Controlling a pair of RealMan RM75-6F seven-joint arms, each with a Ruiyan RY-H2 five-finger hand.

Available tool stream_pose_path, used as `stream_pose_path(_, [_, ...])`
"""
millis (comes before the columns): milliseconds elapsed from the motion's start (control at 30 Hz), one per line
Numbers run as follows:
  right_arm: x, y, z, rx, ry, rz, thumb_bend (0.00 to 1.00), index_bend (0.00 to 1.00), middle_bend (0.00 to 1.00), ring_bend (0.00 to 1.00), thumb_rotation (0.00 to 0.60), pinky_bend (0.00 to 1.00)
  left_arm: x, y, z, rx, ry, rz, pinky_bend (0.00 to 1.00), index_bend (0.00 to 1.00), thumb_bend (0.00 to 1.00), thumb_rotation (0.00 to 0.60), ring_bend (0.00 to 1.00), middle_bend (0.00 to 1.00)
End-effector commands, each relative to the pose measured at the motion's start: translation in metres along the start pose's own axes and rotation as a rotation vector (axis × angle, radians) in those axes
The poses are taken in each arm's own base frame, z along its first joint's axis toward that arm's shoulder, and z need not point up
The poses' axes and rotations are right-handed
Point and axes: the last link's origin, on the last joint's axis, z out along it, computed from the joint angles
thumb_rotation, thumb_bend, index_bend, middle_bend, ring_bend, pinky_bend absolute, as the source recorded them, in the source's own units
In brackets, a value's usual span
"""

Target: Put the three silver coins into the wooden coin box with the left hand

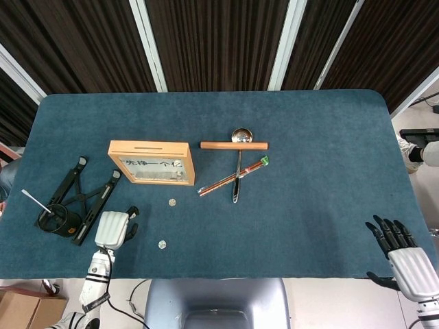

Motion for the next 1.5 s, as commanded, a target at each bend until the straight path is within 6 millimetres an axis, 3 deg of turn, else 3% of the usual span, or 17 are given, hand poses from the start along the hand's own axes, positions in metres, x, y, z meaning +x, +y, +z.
stream_pose_path(33, [0.0, 0.0, 0.0, 0.0, 0.0, 0.0, 0.15, 0.0, 0.0, 0.0, 0.6, 0.0, -0.004, 0.002, 0.004, 0.006, -0.003, 0.026, 1.0, 0.46, 0.32, 0.6, 1.0, 1.0])
stream_pose_path(700, [0.002, 0.001, -0.001, -0.001, 0.005, 0.003, 0.15, 0.0, 0.0, 0.0, 0.6, 0.0, -0.013, -0.012, 0.007, 0.073, -0.056, 0.108, 1.0, 0.46, 0.33, 0.6, 1.0, 1.0])
stream_pose_path(1500, [0.002, 0.002, -0.002, -0.002, 0.007, 0.002, 0.15, 0.0, 0.0, 0.0, 0.6, 0.0, -0.014, -0.011, 0.011, 0.075, -0.056, 0.113, 1.0, 0.45, 0.34, 0.6, 1.0, 1.0])
